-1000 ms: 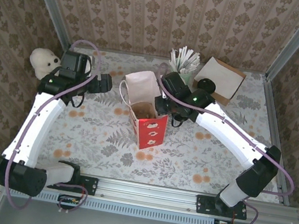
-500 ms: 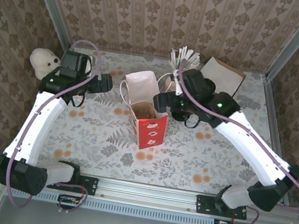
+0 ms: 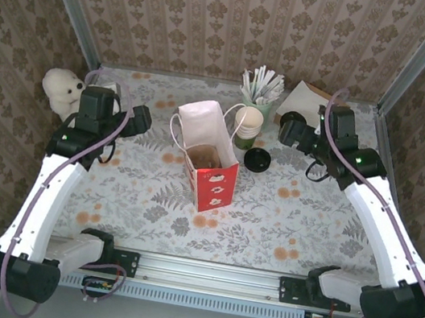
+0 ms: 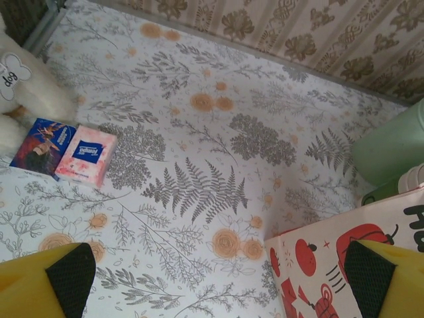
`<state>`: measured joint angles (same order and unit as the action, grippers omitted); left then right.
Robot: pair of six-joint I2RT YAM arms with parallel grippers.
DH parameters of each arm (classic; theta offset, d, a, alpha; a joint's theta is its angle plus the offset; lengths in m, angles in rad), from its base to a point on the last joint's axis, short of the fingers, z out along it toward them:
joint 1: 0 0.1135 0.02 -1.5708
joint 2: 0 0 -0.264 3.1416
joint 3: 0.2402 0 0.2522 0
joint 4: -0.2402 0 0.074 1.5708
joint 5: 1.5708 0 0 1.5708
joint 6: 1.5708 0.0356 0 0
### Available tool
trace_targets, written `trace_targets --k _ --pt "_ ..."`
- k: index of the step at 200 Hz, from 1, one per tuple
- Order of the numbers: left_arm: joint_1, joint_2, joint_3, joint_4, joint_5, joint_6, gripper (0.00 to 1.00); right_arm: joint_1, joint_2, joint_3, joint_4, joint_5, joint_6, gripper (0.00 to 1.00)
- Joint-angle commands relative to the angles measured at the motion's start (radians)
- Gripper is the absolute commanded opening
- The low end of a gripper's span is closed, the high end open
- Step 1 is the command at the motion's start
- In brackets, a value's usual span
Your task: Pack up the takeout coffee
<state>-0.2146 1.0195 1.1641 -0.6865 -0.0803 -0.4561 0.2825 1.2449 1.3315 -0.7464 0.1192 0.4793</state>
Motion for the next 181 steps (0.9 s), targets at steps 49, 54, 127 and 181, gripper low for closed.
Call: trace_targets --k 49,54,127,181 --pt "0.015 0.022 0.000 0.026 0.005 -0.036 1.00 -0.124 0.274 0.063 0.053 -0.107 -0.037 1.00" --pt "0.015 0.023 0.002 0.024 0.004 -0.035 1.00 -0.125 0.301 0.080 0.048 -0.105 -0.050 1.00" --pt "0.020 0.055 0.012 0.018 0.107 -0.003 1.00 -0.129 0.699 0.452 -0.108 0.004 -0.118 1.00" --pt "0.021 0.065 0.012 -0.012 0.069 0.002 1.00 -0.152 0.804 0.563 -0.149 -0.042 -0.137 1.00"
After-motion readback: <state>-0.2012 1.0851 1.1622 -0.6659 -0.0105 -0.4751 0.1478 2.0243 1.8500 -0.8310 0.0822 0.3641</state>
